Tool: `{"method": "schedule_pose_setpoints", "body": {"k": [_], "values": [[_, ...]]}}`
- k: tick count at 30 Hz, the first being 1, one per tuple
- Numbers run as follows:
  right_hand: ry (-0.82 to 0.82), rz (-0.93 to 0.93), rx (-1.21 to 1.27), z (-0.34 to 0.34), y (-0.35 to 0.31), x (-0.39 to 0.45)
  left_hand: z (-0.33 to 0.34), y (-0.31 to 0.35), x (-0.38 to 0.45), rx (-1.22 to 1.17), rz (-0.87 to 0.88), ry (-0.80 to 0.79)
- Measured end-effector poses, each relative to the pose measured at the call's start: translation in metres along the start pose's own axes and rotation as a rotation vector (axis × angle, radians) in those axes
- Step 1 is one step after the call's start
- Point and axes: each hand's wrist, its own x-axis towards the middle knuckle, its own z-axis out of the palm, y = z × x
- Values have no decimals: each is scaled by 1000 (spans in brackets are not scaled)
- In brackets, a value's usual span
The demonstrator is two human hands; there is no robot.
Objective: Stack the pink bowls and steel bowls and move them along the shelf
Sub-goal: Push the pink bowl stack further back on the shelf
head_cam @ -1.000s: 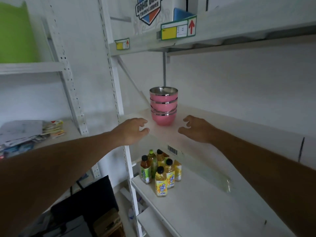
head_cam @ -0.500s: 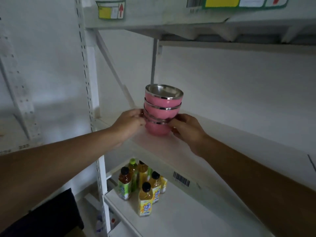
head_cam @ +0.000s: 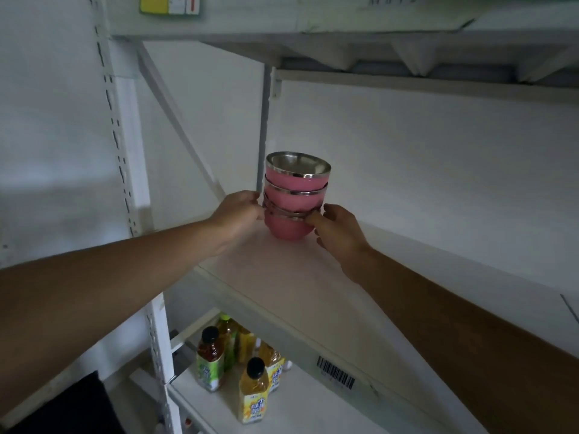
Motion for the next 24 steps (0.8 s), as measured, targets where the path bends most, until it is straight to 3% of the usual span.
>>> {"method": "schedule_pose_setpoints", "body": {"k": [4, 12, 18, 22, 24], "values": [[-15, -41, 20, -4, 7, 5, 3, -7, 2, -26, 54, -17], [36, -18, -4, 10, -1, 32, 27, 6, 36, -124, -82, -84], [54, -8, -29, 17, -9, 68, 39, 8, 75, -30, -37, -127], [43, 39, 27, 15, -11, 85, 42, 10, 87, -92, -120, -190], [42, 41, 4, 13, -8, 89, 40, 13, 90, -2, -164, -229]]}}
